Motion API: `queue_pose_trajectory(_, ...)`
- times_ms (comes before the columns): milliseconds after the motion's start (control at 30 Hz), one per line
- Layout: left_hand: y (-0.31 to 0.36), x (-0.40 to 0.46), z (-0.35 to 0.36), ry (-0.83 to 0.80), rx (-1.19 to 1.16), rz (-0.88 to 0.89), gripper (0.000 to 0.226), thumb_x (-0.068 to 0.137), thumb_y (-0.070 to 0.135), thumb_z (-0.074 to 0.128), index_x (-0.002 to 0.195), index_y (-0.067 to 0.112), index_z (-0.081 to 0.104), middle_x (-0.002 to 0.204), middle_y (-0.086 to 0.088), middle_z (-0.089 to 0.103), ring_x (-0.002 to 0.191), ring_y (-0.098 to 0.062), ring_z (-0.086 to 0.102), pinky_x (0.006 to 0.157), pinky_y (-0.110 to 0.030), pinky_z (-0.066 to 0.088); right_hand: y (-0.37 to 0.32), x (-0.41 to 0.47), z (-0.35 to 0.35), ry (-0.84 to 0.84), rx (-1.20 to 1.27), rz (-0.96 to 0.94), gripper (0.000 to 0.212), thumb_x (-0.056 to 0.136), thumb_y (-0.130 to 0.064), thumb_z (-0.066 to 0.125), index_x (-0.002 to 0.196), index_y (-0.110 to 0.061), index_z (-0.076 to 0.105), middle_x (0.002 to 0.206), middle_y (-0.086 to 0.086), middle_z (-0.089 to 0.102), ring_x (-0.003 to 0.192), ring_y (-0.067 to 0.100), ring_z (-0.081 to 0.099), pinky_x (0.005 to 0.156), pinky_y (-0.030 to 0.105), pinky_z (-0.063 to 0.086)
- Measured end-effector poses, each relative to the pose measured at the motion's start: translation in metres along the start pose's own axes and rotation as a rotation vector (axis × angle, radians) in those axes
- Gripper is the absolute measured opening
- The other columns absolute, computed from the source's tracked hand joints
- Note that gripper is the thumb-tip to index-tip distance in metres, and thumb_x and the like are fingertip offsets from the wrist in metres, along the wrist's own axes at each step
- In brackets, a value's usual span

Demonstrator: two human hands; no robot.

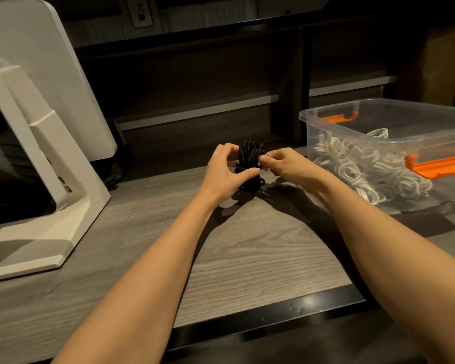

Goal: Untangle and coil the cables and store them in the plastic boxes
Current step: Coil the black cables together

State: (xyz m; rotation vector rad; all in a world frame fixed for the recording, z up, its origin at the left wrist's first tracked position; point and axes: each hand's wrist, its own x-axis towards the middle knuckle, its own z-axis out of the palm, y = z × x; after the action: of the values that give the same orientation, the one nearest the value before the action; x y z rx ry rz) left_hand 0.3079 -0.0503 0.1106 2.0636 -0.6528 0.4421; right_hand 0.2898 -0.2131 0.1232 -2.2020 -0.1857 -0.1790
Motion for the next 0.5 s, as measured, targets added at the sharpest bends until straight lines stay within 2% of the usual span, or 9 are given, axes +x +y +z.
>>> queue_pose_trajectory(133, 0.003, -0.001, -0.004, -0.024, -0.105, -0.05, 0.042, 0.085, 0.022, 0.073, 0.122, 0.017, 0.054, 0.122, 0.005, 0.05, 0.109, -0.005, 0.047, 0.077, -0.004, 0.036, 0.0, -0.003, -0.001, -0.001, 0.113, 0.01, 0.035, 0.1, -0.037, 0.042, 0.08, -0.013, 0.058, 0.072, 0.003, 0.045, 0.069, 0.015, 0.041, 0.064, 0.026, 0.034)
queue_pose_trajectory(200, 0.005, -0.002, -0.005, -0.043, -0.148, -0.063, 0.047, 0.087, 0.02, 0.071, 0.129, 0.016, 0.051, 0.128, 0.004, 0.049, 0.113, -0.005, 0.045, 0.082, -0.007, 0.033, -0.002, -0.003, -0.002, -0.006, 0.214, 0.077, 0.033, 0.099, -0.038, 0.045, 0.09, -0.012, 0.063, 0.074, 0.001, 0.044, 0.072, 0.013, 0.041, 0.069, 0.026, 0.036)
queue_pose_trajectory(300, 0.007, -0.002, -0.006, -0.099, -0.157, -0.064, 0.05, 0.088, 0.017, 0.07, 0.133, 0.016, 0.049, 0.133, 0.003, 0.047, 0.117, -0.007, 0.042, 0.088, -0.015, 0.033, -0.004, -0.005, -0.006, -0.06, 0.341, 0.201, 0.025, 0.096, -0.037, 0.05, 0.092, -0.015, 0.061, 0.073, 0.0, 0.044, 0.072, 0.012, 0.042, 0.075, 0.029, 0.039)
queue_pose_trajectory(400, 0.005, -0.002, -0.009, -0.168, -0.154, -0.099, 0.047, 0.088, 0.017, 0.07, 0.13, 0.02, 0.05, 0.131, 0.006, 0.047, 0.116, -0.008, 0.042, 0.09, -0.022, 0.034, -0.002, -0.005, -0.007, -0.086, 0.356, 0.225, 0.024, 0.095, -0.036, 0.053, 0.097, -0.014, 0.062, 0.075, -0.001, 0.047, 0.074, 0.012, 0.042, 0.077, 0.029, 0.038)
queue_pose_trajectory(500, 0.002, 0.001, -0.013, -0.195, -0.18, -0.141, 0.047, 0.086, 0.02, 0.072, 0.128, 0.021, 0.051, 0.131, 0.001, 0.052, 0.115, -0.011, 0.047, 0.082, -0.016, 0.038, 0.0, -0.004, -0.001, -0.035, 0.276, 0.135, 0.035, 0.097, -0.036, 0.049, 0.103, -0.007, 0.068, 0.078, -0.003, 0.052, 0.076, 0.01, 0.045, 0.077, 0.028, 0.038)
